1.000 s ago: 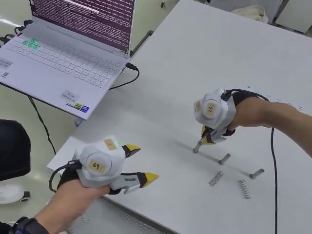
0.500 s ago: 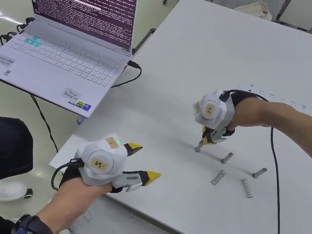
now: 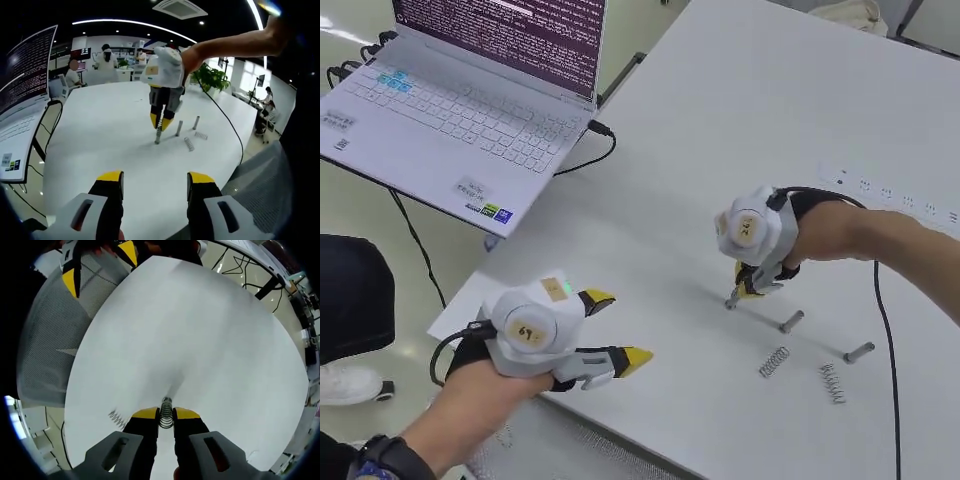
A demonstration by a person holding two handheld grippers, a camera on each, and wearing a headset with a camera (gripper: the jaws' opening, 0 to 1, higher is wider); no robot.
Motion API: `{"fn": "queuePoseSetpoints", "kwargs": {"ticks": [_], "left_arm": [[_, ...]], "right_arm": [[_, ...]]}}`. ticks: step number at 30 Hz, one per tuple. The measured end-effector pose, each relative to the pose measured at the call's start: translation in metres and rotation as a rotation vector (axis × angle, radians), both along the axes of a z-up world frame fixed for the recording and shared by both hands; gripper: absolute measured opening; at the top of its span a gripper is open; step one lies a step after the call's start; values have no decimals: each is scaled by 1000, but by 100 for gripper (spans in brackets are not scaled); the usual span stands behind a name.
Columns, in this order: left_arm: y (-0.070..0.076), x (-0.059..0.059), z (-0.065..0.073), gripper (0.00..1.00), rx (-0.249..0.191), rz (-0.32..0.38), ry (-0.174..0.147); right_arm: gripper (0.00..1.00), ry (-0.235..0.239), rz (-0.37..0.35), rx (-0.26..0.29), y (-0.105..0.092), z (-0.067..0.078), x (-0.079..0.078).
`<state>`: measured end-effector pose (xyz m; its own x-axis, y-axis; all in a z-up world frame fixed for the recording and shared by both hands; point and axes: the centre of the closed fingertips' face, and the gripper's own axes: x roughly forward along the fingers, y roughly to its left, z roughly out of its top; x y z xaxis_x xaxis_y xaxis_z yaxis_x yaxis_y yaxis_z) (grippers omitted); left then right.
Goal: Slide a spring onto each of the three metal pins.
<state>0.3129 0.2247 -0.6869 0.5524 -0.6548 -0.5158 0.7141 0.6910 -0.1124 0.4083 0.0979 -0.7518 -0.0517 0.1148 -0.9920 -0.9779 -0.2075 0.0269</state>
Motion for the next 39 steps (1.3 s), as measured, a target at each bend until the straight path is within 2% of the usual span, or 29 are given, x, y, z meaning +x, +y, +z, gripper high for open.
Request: {"fn": "queuePoseSetpoints", "kwargs": {"ticks": [18, 39], "left_arm": [[-2, 1, 2, 47, 5, -8, -2], [1, 1, 2, 46, 8, -6, -1]], "right_arm": [[9, 14, -3, -17, 1, -17, -1], [9, 19, -7, -17, 2, -22, -3]]}}
